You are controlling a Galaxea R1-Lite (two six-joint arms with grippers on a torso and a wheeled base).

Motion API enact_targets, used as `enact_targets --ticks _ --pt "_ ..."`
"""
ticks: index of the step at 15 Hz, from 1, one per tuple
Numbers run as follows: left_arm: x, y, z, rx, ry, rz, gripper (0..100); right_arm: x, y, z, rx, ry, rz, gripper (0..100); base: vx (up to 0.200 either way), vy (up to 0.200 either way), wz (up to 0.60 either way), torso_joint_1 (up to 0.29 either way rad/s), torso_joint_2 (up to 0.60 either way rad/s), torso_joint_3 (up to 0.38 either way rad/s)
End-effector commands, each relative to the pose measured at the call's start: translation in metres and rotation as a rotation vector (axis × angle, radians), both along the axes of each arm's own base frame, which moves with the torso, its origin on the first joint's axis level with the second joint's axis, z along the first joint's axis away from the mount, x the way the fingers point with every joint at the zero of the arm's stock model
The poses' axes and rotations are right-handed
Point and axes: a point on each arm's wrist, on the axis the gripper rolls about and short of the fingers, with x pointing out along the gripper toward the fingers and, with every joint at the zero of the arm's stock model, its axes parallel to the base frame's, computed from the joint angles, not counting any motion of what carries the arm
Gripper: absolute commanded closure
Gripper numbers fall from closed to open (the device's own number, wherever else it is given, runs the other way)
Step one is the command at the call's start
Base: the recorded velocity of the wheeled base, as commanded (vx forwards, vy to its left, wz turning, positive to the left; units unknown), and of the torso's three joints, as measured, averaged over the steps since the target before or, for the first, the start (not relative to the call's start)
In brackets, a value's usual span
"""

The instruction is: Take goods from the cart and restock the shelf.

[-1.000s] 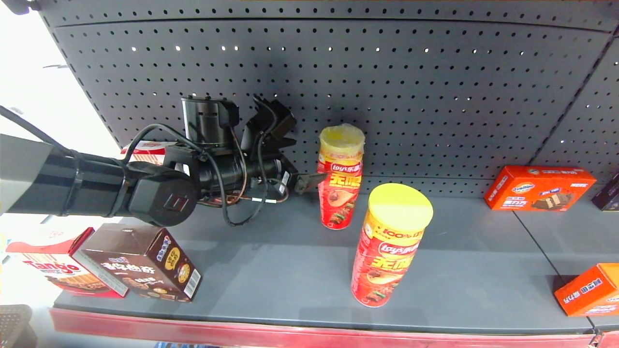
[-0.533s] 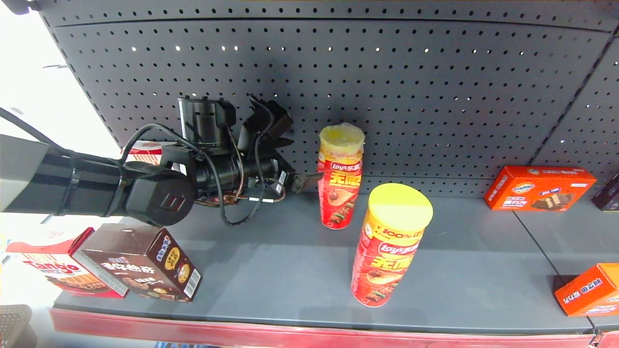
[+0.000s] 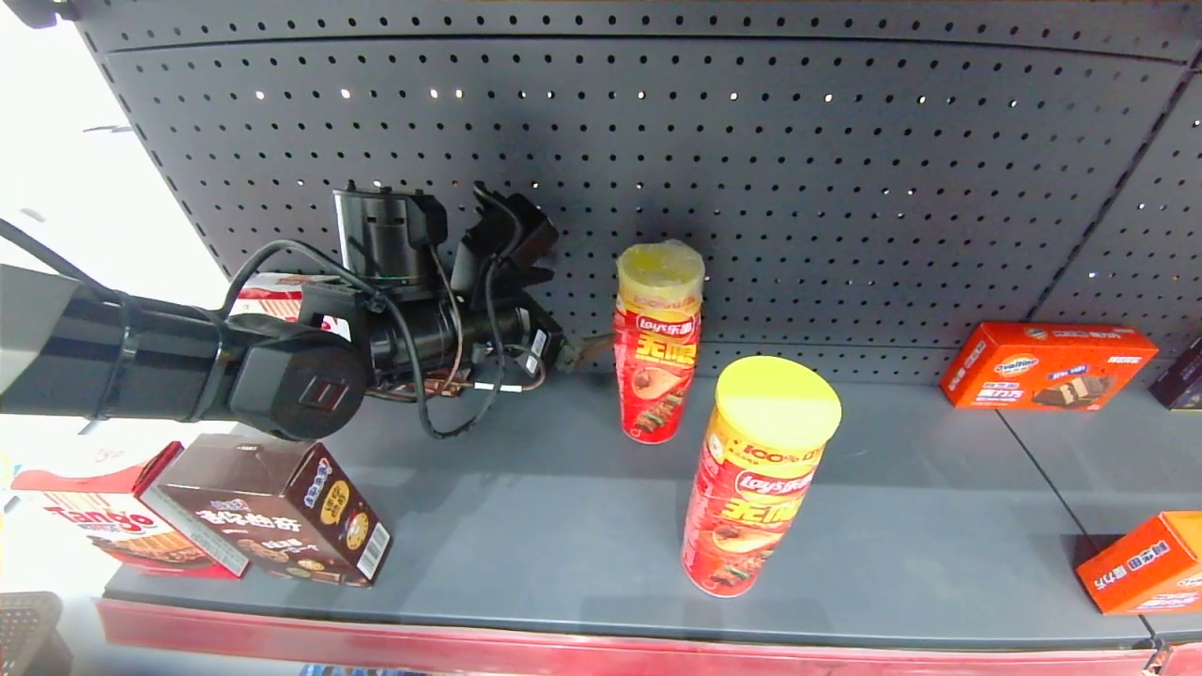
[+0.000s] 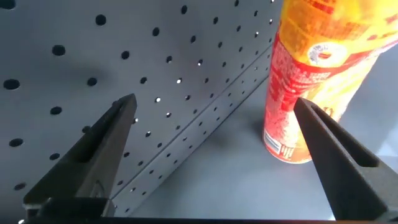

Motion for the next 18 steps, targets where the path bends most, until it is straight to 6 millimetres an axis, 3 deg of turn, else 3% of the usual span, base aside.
enact_targets --ticks 1,7,11,18 --pt "-0.010 0.003 0.004 0.000 -0.004 0.000 0 0.000 0.000 0.000 0.000 0.001 -0.001 0 0.000 0.000 0.00 0.000 0.00 0.000" --pt "-0.032 0.014 0.003 0.051 0.026 0.131 0 0.000 0.000 0.000 0.000 0.000 0.001 0 0.000 0.000 0.00 0.000 0.00 0.000" --pt "-0.037 0.010 -0.004 0.112 0.027 0.254 0 0.000 0.000 0.000 0.001 0.000 0.001 0 0.000 0.000 0.00 0.000 0.00 0.000" --pt "-0.015 -0.012 -0.031 0.100 -0.012 0.311 0 0.000 0.000 0.000 0.000 0.000 0.001 0 0.000 0.000 0.00 0.000 0.00 0.000"
